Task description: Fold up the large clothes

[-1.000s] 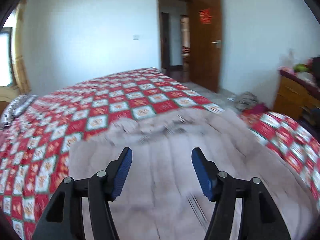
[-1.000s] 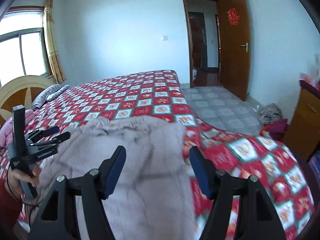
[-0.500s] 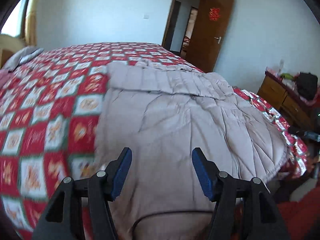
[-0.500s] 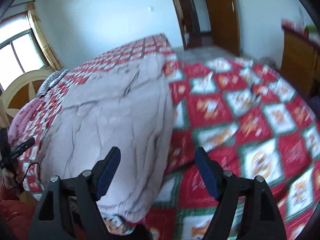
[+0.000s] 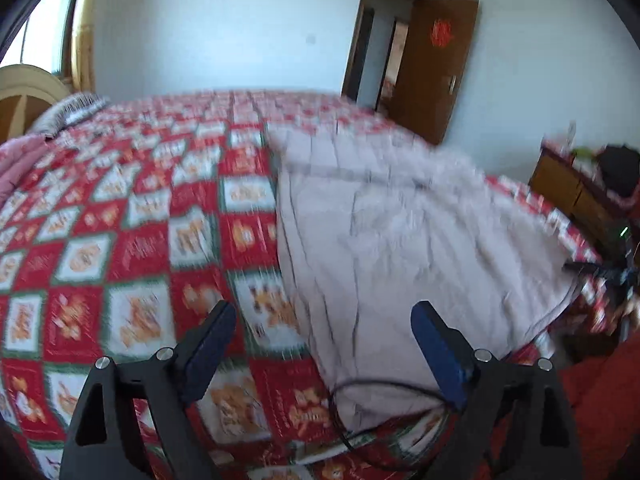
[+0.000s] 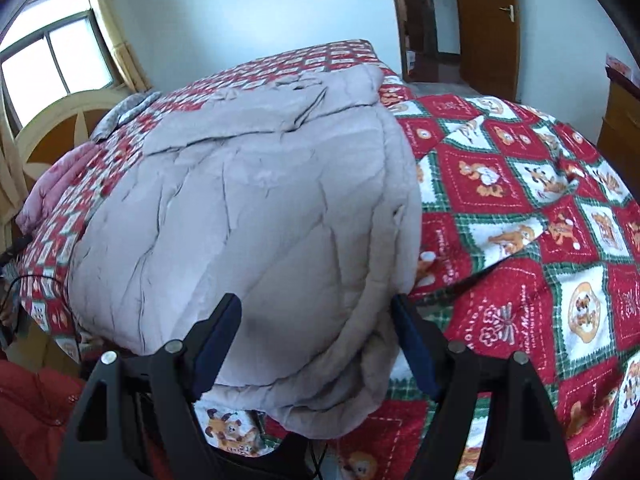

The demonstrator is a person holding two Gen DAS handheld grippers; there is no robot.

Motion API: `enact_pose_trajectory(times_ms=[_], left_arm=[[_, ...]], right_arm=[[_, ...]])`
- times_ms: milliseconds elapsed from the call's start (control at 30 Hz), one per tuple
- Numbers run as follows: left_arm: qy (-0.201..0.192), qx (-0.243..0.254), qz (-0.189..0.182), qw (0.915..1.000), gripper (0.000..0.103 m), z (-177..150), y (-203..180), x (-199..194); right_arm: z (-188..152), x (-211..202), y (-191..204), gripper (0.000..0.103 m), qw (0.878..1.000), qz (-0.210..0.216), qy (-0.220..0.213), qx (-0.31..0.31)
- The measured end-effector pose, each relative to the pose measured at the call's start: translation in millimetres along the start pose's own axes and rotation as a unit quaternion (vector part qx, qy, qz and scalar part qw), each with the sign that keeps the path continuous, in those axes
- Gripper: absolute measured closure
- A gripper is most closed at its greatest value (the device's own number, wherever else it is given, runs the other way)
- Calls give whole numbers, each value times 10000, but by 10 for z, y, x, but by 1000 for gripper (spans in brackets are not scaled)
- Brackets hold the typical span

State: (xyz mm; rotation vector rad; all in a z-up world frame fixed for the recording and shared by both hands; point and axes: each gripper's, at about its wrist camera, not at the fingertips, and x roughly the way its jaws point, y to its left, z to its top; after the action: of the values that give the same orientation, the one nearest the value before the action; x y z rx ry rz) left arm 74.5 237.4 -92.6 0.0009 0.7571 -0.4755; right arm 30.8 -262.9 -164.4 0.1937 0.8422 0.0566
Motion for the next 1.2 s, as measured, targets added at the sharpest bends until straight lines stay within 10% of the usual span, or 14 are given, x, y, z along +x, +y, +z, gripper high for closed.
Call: enact_pose_trajectory(times_ms=[333, 967, 1200], left_arm=[[676, -393, -462, 9959, 14, -252, -85, 717], [1189, -247, 538, 9911, 14, -265, -315, 931], [1210, -210, 185, 9923, 26, -285, -377, 886]], right_arm=[[-32, 65, -24, 23, 9998, 44, 139, 106], [-137, 13, -52, 23, 9999, -13, 94, 103], [-124, -2, -61, 49, 9999, 10, 71, 100]])
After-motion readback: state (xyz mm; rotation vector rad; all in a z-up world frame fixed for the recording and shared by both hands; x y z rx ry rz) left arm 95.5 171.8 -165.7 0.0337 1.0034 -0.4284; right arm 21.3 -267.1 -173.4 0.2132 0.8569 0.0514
